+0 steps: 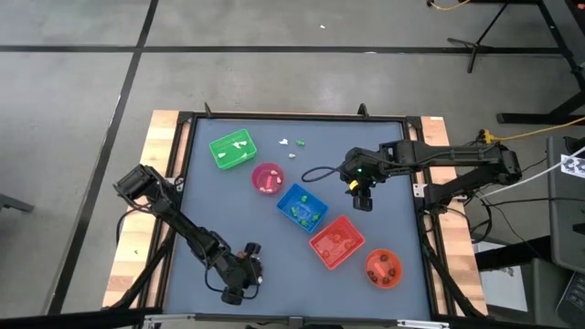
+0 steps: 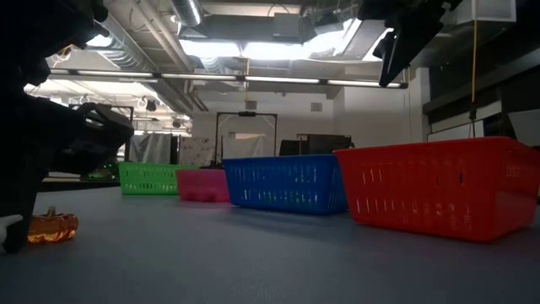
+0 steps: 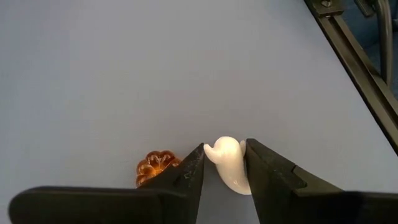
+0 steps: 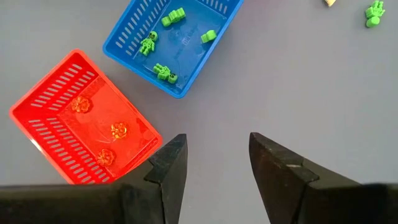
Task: Sort Halloween decoration
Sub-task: Put the white ghost toy into the green bin
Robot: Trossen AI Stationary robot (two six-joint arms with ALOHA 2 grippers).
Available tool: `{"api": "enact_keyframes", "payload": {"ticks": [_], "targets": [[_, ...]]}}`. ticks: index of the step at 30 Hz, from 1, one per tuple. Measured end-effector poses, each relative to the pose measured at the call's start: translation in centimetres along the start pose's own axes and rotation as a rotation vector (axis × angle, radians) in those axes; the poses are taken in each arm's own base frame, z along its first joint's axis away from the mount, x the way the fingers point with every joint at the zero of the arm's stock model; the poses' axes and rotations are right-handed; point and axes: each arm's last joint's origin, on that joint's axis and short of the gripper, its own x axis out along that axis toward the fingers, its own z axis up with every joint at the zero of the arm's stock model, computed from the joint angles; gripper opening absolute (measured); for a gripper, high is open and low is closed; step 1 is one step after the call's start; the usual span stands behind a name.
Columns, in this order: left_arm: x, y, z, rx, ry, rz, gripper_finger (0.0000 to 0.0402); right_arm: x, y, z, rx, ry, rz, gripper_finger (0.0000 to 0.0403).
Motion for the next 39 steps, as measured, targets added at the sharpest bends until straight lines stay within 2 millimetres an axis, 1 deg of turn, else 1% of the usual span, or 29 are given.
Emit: {"api": "enact_keyframes", "payload": {"ticks": [18, 28, 39], "targets": [[0.02, 0.07, -0.01, 0.001, -0.011, 0.029, 0.0098, -0.01, 0.00, 0.01, 0.000, 0.000, 0.000, 0.0170], [0.02, 0.10, 0.00, -0.001, -0.014, 0.034, 0.0064, -0.02, 0.00, 0.01, 0.000, -0.001, 0.000, 0.0170], [0.03, 0.10, 0.01, -0.003, -0.014, 0.033, 0.0060, -0.02, 0.00, 0.01, 0.000, 0.000, 0.000, 0.0170]]}}
